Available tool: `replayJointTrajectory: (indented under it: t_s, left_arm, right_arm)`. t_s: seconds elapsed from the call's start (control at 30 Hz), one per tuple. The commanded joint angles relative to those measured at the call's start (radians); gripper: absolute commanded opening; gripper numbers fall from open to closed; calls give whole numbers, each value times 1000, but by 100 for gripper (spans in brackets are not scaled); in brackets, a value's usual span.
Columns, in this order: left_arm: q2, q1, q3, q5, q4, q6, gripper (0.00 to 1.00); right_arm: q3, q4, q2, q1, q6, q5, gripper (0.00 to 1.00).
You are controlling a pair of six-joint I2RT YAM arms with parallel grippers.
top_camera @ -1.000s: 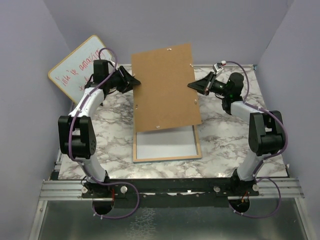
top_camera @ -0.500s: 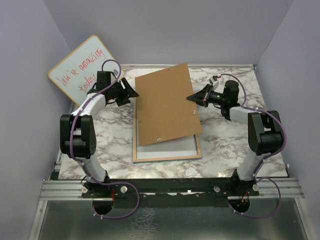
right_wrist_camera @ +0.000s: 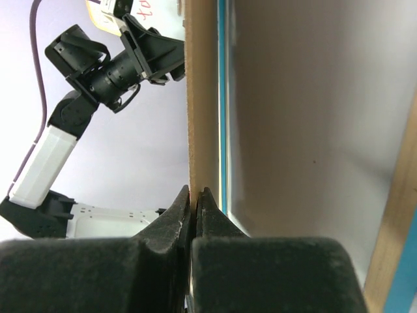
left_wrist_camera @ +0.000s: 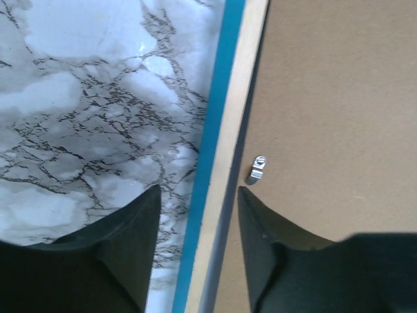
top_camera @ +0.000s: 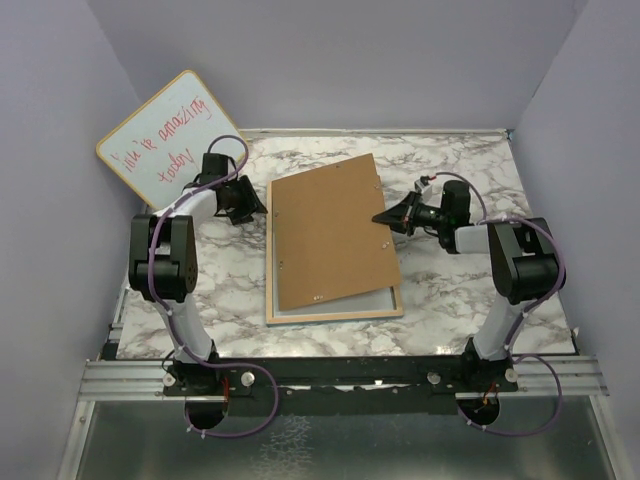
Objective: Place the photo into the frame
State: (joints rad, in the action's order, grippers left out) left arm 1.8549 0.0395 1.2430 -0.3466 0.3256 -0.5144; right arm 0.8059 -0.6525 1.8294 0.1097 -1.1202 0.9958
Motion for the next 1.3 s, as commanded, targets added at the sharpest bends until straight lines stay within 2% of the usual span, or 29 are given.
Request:
replayJointTrajectory:
  t_s: [0.0, 0.17, 0.43, 0.8, 0.9, 1.13, 1.27]
  left_arm:
    - [56, -1, -19, 40, 13, 28, 47]
    - [85, 0, -30, 28, 9, 25, 41]
    - [111, 8, -40, -6, 0, 20, 40]
    - [130, 24, -48, -30, -15, 10, 38]
    - [134, 26, -50, -41, -18, 3, 37]
    - [141, 28, -49, -75, -27, -19, 32]
    - [142, 29, -40, -66, -27, -23, 32]
  right_arm:
    - [-21, -80, 35, -2, -11, 9, 1]
    - [-45, -59, 28, -1, 14, 1, 1]
    - [-72, 22, -31, 0, 73, 15, 0]
    - [-57, 38, -27, 0, 0, 25, 0]
    - [-53, -14, 13, 3, -50, 26, 0]
    - [32, 261, 23, 34, 140, -15, 7]
    - [97, 475, 14, 35, 297, -68, 16]
